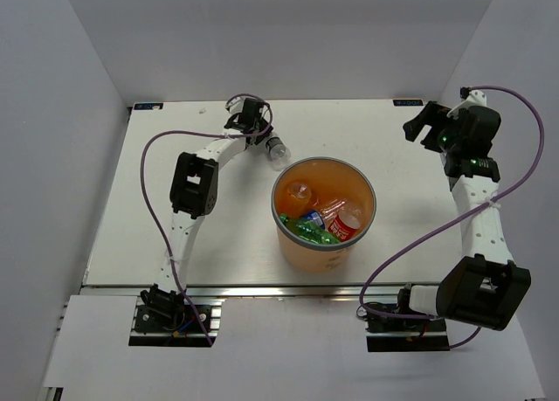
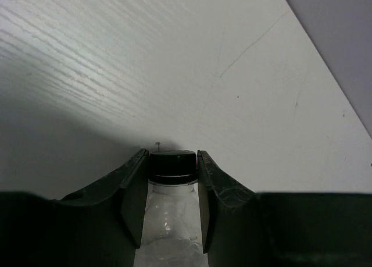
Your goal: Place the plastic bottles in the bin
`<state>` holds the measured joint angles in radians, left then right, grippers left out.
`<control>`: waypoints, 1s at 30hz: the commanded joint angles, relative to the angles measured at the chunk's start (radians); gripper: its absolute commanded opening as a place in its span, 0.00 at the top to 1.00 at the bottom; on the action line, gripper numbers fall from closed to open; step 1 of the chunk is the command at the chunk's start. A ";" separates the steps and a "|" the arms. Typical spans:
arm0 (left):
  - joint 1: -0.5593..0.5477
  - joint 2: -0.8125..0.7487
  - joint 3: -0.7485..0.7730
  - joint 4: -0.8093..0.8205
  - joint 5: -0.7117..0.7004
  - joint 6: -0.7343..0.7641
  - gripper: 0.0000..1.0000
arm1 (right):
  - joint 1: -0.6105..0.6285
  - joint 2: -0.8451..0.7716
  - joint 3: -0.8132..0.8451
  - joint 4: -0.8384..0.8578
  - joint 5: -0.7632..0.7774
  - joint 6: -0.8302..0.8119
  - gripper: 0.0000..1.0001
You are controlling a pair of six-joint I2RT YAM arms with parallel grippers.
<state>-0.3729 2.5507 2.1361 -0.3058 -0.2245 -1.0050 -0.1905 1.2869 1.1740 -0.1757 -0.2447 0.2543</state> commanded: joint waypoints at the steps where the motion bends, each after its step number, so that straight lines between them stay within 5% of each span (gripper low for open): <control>1: 0.031 -0.163 -0.080 0.013 0.085 0.062 1.00 | -0.007 -0.046 -0.013 0.050 -0.011 0.003 0.11; 13: 0.103 -0.691 -0.496 0.212 0.159 0.195 1.00 | -0.007 -0.144 -0.141 0.107 -0.146 0.037 0.11; 19: 0.091 -0.955 -0.620 0.275 0.306 0.255 1.00 | -0.007 -0.201 -0.214 0.143 -0.205 0.068 0.11; 30: -0.277 -1.201 -0.780 0.281 0.263 0.387 1.00 | -0.007 -0.284 -0.324 0.206 -0.283 0.103 0.11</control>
<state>-0.5842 1.3716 1.4067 -0.0208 0.0235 -0.6659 -0.1905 1.0275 0.8692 -0.0441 -0.4870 0.3359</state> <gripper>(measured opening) 0.451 0.895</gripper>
